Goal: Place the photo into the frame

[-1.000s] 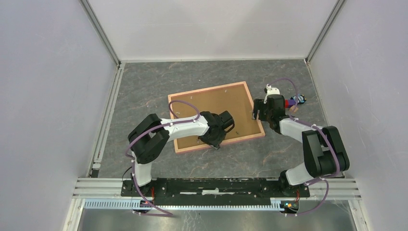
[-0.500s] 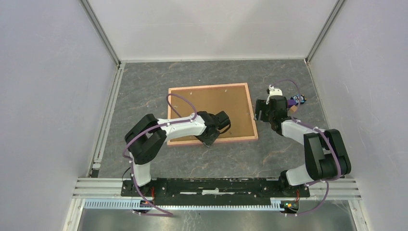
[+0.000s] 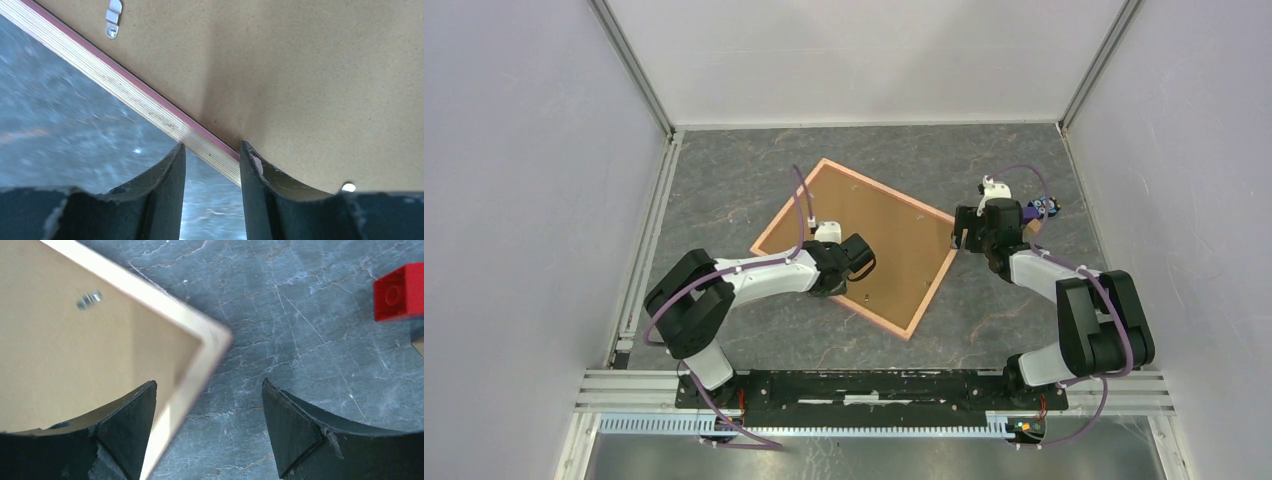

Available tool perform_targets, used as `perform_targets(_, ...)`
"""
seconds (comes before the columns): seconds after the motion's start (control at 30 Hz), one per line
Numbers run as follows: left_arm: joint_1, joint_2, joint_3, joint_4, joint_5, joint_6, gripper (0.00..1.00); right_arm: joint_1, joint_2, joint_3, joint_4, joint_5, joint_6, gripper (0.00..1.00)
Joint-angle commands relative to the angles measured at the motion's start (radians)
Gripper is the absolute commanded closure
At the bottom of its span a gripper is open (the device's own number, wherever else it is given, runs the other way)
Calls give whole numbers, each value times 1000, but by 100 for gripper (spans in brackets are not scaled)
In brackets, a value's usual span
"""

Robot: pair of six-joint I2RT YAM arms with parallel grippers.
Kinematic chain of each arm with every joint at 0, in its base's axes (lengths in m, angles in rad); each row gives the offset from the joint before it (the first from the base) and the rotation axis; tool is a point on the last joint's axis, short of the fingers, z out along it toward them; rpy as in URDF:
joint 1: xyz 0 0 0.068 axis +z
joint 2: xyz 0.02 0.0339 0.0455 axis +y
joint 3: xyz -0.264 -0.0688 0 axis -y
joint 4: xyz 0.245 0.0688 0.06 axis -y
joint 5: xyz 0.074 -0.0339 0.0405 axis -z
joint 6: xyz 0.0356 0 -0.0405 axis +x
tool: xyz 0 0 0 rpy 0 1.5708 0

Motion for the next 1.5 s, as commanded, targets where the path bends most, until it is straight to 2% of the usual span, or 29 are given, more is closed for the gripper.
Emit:
perform_targets(0.0,31,56,-9,-108,-16,548,98,-4,6,1,71,-98,-42,17)
perform_targets(0.07,59,65,27,-144,-59,588,98,-3,7,5,78,-146,-73,15)
perform_targets(0.2,154,68,69,-149,-23,626,98,1,21,44,2,-157,-119,14)
perform_targets(0.3,223,97,107,-162,-52,680,98,25,24,67,-28,-169,-156,14)
perform_targets(0.43,230,125,131,-154,-96,789,98,115,74,121,-60,-109,-204,15)
perform_targets(0.53,230,128,143,-158,-26,776,98,166,129,162,-69,-73,-217,15)
perform_targets(0.6,239,102,144,-172,43,722,97,175,149,172,-61,-72,-204,16)
perform_targets(0.67,249,37,130,-178,96,675,91,176,157,176,-62,-70,-197,16)
perform_targets(0.7,256,-7,121,-183,101,645,85,175,157,177,-66,-69,-196,16)
perform_targets(0.8,278,-135,79,-186,127,526,49,174,153,178,-72,-21,-194,17)
perform_targets(0.93,325,-252,34,-241,136,278,23,174,153,172,-61,-23,-185,17)
perform_targets(1.03,370,-301,-17,-259,200,75,20,175,151,171,-60,-25,-183,17)
perform_targets(1.2,454,-397,-146,-164,324,-229,30,176,144,164,-50,-25,-180,17)
perform_targets(1.27,462,-412,-184,-90,327,-264,31,176,144,161,-52,-24,-180,18)
perform_targets(1.33,471,-395,-222,-4,365,-244,26,174,140,158,-49,-25,-181,18)
perform_targets(1.47,474,-320,-234,47,402,-215,21,175,135,155,-41,-30,-179,17)
